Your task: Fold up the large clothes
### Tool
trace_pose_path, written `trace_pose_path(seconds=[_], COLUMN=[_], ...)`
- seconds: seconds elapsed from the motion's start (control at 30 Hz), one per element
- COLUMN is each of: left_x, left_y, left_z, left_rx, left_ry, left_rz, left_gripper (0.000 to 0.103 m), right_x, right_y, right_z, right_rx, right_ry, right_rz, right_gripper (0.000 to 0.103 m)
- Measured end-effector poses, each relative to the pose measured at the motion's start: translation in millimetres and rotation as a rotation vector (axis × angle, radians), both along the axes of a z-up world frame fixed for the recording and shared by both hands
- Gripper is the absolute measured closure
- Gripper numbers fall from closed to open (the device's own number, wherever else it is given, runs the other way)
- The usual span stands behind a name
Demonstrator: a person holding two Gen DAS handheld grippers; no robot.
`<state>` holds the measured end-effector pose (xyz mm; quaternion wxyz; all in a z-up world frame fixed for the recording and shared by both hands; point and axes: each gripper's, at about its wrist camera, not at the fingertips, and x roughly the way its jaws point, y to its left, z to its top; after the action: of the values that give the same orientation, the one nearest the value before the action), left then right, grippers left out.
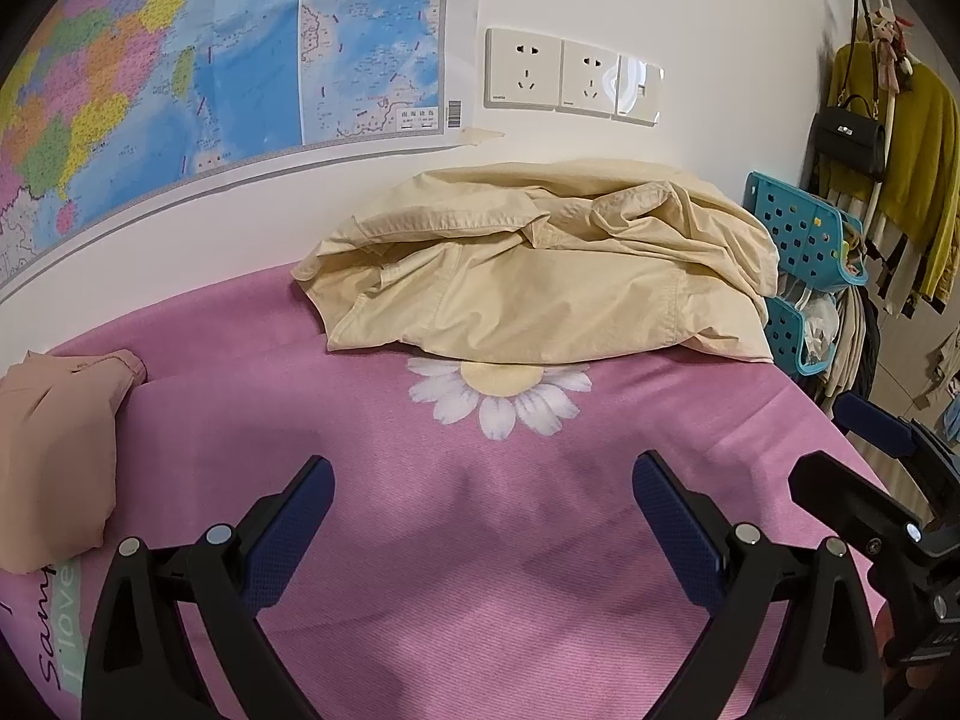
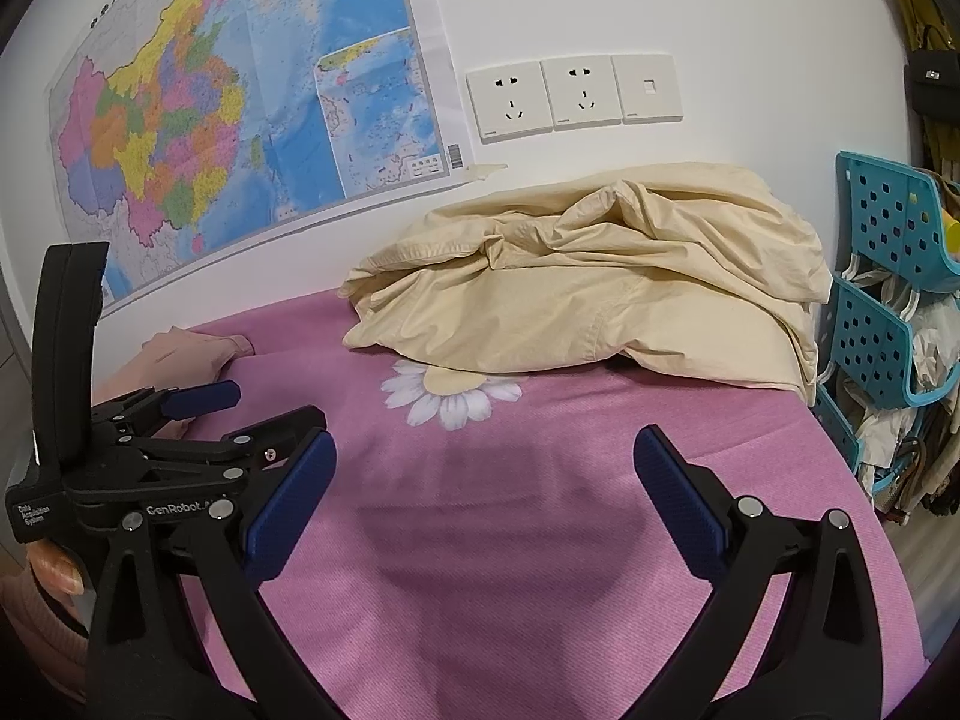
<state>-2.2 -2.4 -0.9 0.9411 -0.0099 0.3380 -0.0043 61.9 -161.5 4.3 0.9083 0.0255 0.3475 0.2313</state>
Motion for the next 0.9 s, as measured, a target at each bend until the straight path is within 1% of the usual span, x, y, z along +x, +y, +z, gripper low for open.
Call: trace_pose_path(seconds=[0.9], left_x=[4.0], left_y=[-0.8], left_z=[-2.0], left_rx=[-0.004], left_ry=[0.012], left_rz=[0.004], left_gripper=[0.007], right_x=[4.5], right_y=[0.5], right_z=[-2.7], right_rx=[0.009], right_ry=[0.005], right_rz=[0.005], right_gripper=[0.005])
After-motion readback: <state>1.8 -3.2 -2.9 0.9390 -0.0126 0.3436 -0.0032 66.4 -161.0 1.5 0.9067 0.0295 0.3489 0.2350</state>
